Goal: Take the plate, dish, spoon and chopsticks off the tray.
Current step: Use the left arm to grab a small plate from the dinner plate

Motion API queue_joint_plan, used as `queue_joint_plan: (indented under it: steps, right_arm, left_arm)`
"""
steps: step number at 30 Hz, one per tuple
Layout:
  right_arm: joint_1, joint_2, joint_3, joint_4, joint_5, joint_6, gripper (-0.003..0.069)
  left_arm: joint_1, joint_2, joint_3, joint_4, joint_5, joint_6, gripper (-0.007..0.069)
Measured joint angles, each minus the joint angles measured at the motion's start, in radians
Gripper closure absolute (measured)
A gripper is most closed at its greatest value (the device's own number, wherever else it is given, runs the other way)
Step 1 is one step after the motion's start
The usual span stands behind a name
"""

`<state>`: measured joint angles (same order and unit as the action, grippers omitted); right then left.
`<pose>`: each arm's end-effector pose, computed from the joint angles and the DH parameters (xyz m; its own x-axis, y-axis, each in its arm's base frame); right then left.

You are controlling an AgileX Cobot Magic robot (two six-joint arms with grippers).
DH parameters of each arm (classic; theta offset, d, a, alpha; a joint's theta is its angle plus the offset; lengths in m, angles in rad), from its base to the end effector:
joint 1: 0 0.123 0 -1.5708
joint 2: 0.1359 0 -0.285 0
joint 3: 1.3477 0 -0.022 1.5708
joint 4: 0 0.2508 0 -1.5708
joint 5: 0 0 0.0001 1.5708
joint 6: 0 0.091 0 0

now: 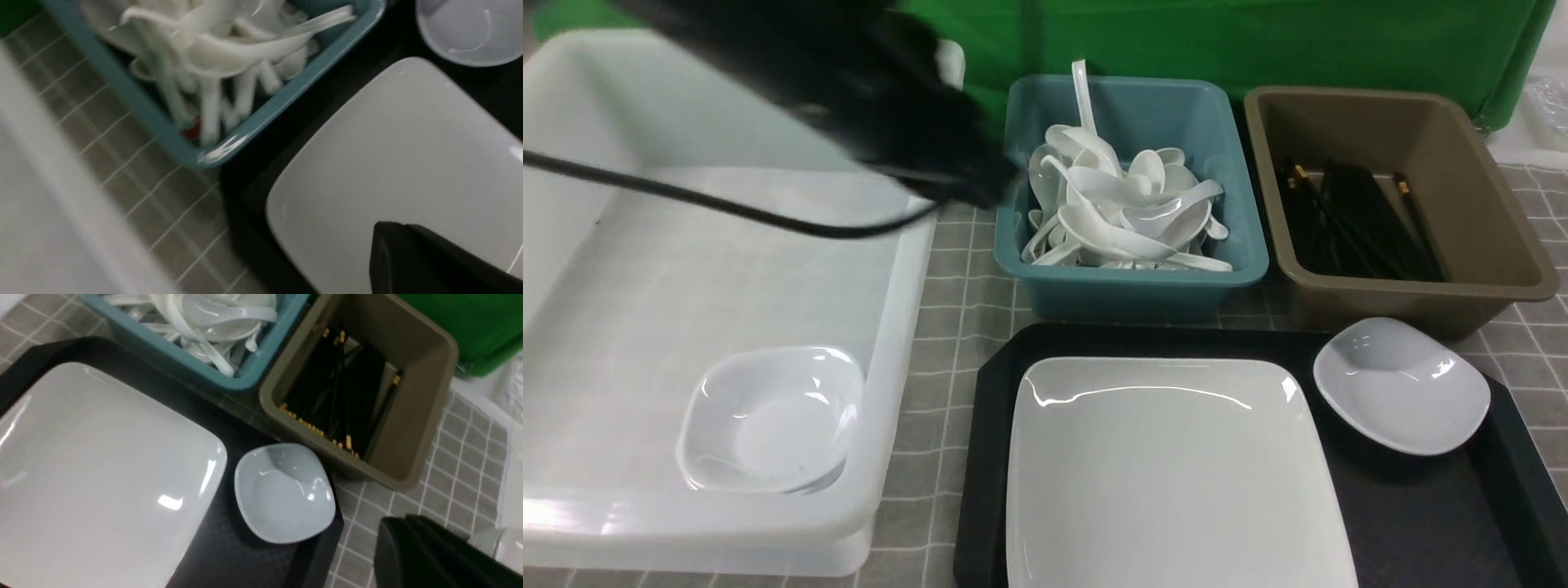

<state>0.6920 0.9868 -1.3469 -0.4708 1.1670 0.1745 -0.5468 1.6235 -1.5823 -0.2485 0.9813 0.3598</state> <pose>0.1455 0.0713 0.4563 -0.4744 -0.4201 -0.7736 -0.3404 0.8980 -0.2789 0.2951 -0.2014 0.3655 -0.5297 0.5722 -0.6261 0.7481 0.6631 -0.0270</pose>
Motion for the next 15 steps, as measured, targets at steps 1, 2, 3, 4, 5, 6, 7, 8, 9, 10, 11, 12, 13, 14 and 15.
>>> queue_joint_plan:
  steps: [1,2,3,4,5,6,7,8,9,10,11,12,13,14,15]
  right_arm:
    - [-0.012,-0.016,0.019,-0.001,0.000,0.010,0.0638]
    - [-0.036,-0.042,0.050,-0.001,0.000,0.031,0.0638]
    - [-0.048,-0.063,0.077,-0.001,0.000,0.040,0.0638]
    - [-0.073,-0.093,0.117,0.007,0.000,0.051,0.0638]
    - [-0.090,-0.123,0.155,0.021,0.000,0.053,0.0638]
    - [-0.099,-0.143,0.180,0.035,0.000,0.055,0.0638]
    - [-0.103,-0.162,0.203,0.049,0.000,0.058,0.0638]
    - [-0.110,-0.193,0.235,0.065,0.000,0.066,0.0638]
    - [-0.110,-0.202,0.245,0.067,0.000,0.066,0.0638]
    - [-0.111,-0.237,0.276,0.079,0.000,0.079,0.0638]
    - [-0.111,-0.259,0.292,0.083,0.000,0.092,0.0638]
    - [-0.111,-0.280,0.306,0.085,0.000,0.103,0.0638]
    - [-0.111,-0.296,0.313,0.087,0.000,0.107,0.0638]
    - [-0.111,-0.309,0.320,0.087,0.000,0.118,0.0638]
    - [-0.111,-0.330,0.324,0.089,0.000,0.131,0.0638]
  left_arm:
    - [-0.026,0.017,-0.020,0.002,-0.005,-0.002,0.0616]
    - [-0.067,0.061,-0.057,0.005,-0.009,-0.010,0.0616]
    - [-0.095,0.108,-0.088,0.007,-0.011,-0.019,0.0615]
    - [-0.135,0.167,-0.144,0.010,-0.014,-0.027,0.0614]
    - [-0.169,0.225,-0.194,0.013,-0.017,-0.035,0.0611]
    - [-0.193,0.265,-0.228,0.014,-0.019,-0.037,0.0609]
    - [-0.206,0.303,-0.252,0.014,-0.021,-0.039,0.0606]
    - [-0.230,0.360,-0.302,0.014,-0.022,-0.041,0.0596]
    - [-0.233,0.378,-0.317,0.014,-0.025,-0.041,0.0591]
    - [-0.248,0.430,-0.369,0.017,-0.035,-0.041,0.0571]
    - [-0.259,0.478,-0.401,0.020,-0.046,-0.041,0.0552]
    - [-0.265,0.517,-0.430,0.023,-0.058,-0.041,0.0529]
    - [-0.269,0.536,-0.451,0.023,-0.068,-0.041,0.0508]
    - [-0.271,0.570,-0.470,0.024,-0.080,-0.041,0.0484]
    - [-0.274,0.613,-0.496,0.024,-0.104,-0.041,0.0438]
